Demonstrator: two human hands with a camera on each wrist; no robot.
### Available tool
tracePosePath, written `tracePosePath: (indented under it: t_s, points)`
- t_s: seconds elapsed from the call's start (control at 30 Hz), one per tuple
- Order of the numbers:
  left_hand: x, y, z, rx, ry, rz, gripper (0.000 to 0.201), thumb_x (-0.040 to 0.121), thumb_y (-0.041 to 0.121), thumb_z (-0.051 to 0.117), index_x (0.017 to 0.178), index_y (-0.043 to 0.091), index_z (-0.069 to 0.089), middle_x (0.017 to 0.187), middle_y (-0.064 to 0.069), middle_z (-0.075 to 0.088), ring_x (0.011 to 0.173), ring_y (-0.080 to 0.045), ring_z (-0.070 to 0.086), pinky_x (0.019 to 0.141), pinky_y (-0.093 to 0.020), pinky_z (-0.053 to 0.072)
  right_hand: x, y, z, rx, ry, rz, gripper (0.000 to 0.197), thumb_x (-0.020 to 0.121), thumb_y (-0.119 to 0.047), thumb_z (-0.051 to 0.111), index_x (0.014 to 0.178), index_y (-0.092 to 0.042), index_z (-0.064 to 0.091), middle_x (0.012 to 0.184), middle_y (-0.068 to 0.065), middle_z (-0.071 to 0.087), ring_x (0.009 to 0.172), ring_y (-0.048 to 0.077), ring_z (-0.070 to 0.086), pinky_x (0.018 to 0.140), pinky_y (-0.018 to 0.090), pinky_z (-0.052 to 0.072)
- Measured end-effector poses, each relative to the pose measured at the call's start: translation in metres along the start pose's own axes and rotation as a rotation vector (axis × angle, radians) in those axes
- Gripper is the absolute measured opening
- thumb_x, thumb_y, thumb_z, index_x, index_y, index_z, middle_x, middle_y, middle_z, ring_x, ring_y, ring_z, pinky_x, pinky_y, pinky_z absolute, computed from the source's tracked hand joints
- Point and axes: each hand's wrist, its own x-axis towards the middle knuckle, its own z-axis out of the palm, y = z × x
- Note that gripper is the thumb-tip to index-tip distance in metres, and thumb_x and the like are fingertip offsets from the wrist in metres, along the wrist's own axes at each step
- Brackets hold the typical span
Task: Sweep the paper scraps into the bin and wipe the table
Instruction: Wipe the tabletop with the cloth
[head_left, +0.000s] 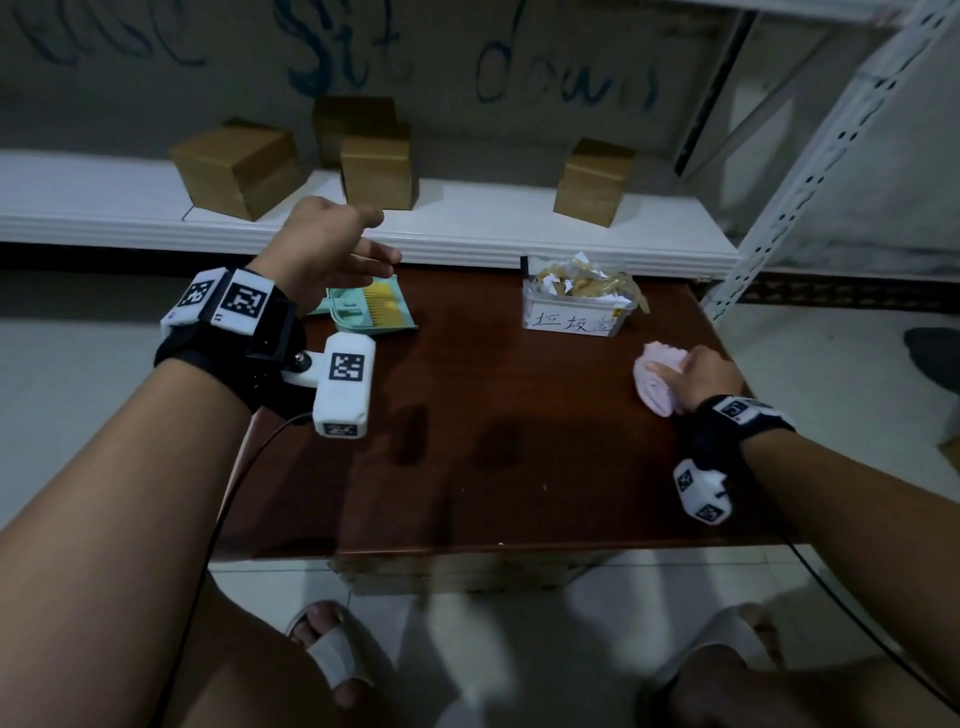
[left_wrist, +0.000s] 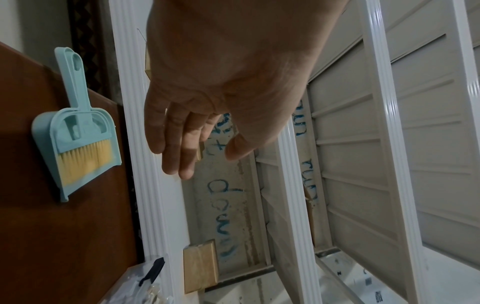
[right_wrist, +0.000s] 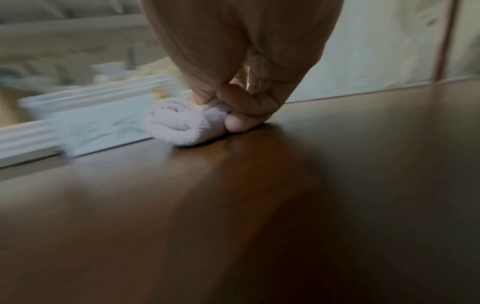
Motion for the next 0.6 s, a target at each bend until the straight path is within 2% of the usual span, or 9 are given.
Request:
tracePosePath:
  t_s: [0.1,0.17,0.23,0.3,0.4,0.47,0.53,0.6]
  points:
    - [0.000,-0.001,-0.002,-0.006,-0.002,-0.001,0.039,0.102,0.030,0.054,0.134,0.010,0.048,0.094,-0.012,0.080,0.092,-0.025,0.078,0.082,-0.036,0.057,0.010,0.031,-0.012,-0.029,0.009,0.075,0.058,0.088,-0.063,0.070,0.092,-0.005,0.064,0.106,0.025,0.072,0.099,0.042,0.069,0.079,0.037,0.046]
    - [0.000,-0.001,-0.003,-0.001,0.001,0.001,0.039,0.102,0.031,0.054,0.133,0.010,0.048,0.094,-0.011,0.080,0.091,-0.025,0.078,0.076,-0.033,0.057,0.015,0.050,-0.020,-0.050,-0.001,0.131,0.058,0.092,-0.059,0.068,0.095,-0.001,0.070,0.105,0.026,0.073,0.099,0.042,0.070,0.082,0.037,0.048]
    - [0.000,-0.001,-0.004,0.003,0.005,0.002,0.040,0.102,0.032,0.054,0.134,0.010,0.048,0.094,-0.011,0.080,0.091,-0.023,0.079,0.072,-0.031,0.055,0.017,0.067,-0.027,-0.074,-0.022,0.181,0.051,0.092,-0.046,0.074,0.099,0.005,0.073,0.102,0.026,0.072,0.100,0.041,0.071,0.083,0.037,0.049]
    - [0.000,-0.001,-0.004,-0.003,0.006,0.006,0.040,0.102,0.031,0.054,0.135,0.009,0.047,0.094,-0.012,0.080,0.092,-0.024,0.078,0.072,-0.031,0.054,0.017,0.080,-0.030,-0.078,-0.026,0.211,0.041,0.091,-0.034,0.078,0.093,0.006,0.070,0.092,0.022,0.067,0.098,0.041,0.070,0.079,0.037,0.046]
    - [-0.002,0.000,-0.005,-0.006,0.004,0.009,0.040,0.102,0.031,0.054,0.134,0.008,0.047,0.094,-0.012,0.080,0.094,-0.025,0.078,0.071,-0.031,0.053,0.014,0.090,-0.034,-0.071,0.023,0.243,0.044,0.092,-0.039,0.076,0.085,0.004,0.067,0.085,0.021,0.062,0.087,0.041,0.068,0.074,0.036,0.044]
    - [-0.003,0.000,-0.005,-0.003,0.002,0.008,0.040,0.102,0.031,0.054,0.135,0.009,0.047,0.095,-0.012,0.080,0.093,-0.024,0.078,0.071,-0.031,0.053,0.014,0.093,-0.037,-0.084,-0.005,0.261,0.043,0.092,-0.037,0.076,0.094,0.005,0.070,0.089,0.024,0.065,0.094,0.042,0.069,0.076,0.037,0.047]
    - [-0.004,0.001,-0.004,-0.006,0.000,0.008,0.040,0.102,0.031,0.054,0.135,0.010,0.046,0.095,-0.012,0.080,0.094,-0.025,0.078,0.072,-0.031,0.054,0.016,0.093,-0.039,-0.067,-0.028,0.251,0.050,0.094,-0.043,0.072,0.104,0.005,0.071,0.093,0.024,0.065,0.102,0.043,0.068,0.078,0.038,0.045]
    - [-0.004,0.001,-0.005,-0.016,-0.002,0.008,0.040,0.102,0.031,0.054,0.135,0.010,0.046,0.095,-0.012,0.080,0.094,-0.025,0.078,0.070,-0.031,0.054,0.020,0.088,-0.040,-0.071,-0.021,0.274,0.050,0.093,-0.041,0.073,0.107,0.007,0.070,0.101,0.027,0.068,0.104,0.044,0.068,0.077,0.037,0.044]
